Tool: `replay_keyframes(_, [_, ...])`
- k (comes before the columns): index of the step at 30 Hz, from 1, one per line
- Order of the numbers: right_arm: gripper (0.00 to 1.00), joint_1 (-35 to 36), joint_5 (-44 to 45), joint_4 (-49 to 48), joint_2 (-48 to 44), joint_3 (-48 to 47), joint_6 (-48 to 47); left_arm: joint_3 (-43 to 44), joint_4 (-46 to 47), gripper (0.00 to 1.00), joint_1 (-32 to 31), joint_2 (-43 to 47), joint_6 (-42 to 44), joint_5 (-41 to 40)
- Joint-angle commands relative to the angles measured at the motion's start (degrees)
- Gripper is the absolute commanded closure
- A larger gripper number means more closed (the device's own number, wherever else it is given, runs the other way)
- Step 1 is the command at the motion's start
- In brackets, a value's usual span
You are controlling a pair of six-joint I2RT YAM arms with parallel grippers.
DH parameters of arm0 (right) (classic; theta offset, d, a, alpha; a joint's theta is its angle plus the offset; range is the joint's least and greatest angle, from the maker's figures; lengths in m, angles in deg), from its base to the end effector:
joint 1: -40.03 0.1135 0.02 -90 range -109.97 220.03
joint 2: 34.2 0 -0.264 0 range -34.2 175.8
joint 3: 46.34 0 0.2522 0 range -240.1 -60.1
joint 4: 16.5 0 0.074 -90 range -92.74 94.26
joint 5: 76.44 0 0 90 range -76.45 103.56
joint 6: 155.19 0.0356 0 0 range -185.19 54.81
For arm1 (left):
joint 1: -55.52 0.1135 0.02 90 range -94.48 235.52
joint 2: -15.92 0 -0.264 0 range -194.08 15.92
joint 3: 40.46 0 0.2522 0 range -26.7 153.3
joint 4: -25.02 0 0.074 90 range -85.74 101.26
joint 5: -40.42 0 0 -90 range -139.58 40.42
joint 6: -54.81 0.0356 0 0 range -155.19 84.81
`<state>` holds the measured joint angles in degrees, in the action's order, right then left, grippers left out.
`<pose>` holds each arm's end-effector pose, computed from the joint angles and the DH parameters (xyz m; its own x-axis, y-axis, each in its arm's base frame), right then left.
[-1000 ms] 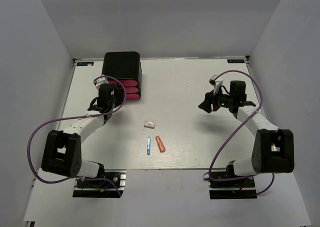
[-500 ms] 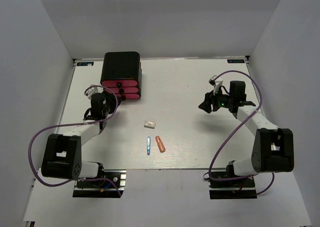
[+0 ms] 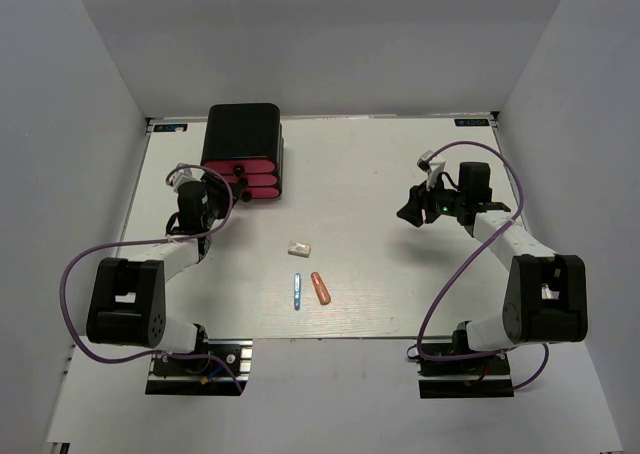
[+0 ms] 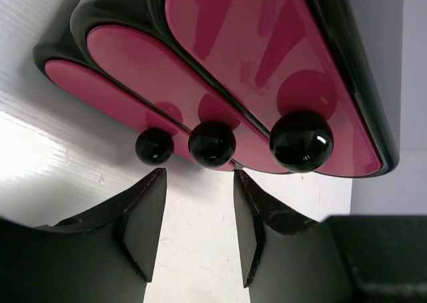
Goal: Sort the stationery into containers
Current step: Open the drawer in the storage box.
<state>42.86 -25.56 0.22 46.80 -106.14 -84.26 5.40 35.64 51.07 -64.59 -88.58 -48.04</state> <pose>0.2925 0.0369 0.2206 -0.4052 -0.2738 -0.8723 -0.7066 0.6992 0.1087 0.2831 -0.0230 0.1859 -0.3240 -0.7796 -0.5359 -0.2650 0.6186 -0.7397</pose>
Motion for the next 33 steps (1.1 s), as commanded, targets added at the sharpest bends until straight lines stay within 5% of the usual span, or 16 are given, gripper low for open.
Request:
replay_keyframes(1, [0.42, -0.19, -0.09, -0.50, 0.05, -1.51, -0.88, 1.92, 3.22, 0.45, 0.93, -0.96, -0.84, 2.06])
replay_keyframes(24, [0.42, -0.19, 0.09, 0.29, 1.01, -2.65, -1.23, 4.20, 8.66, 0.43, 1.46, -8.00, -3.57, 5.05])
replay_keyframes(33, [0.42, -0.28, 0.00, 0.29, 1.01, -2.91, -1.41, 4.73, 8.67, 0.59, 1.46, -9.05, -3.57, 5.05])
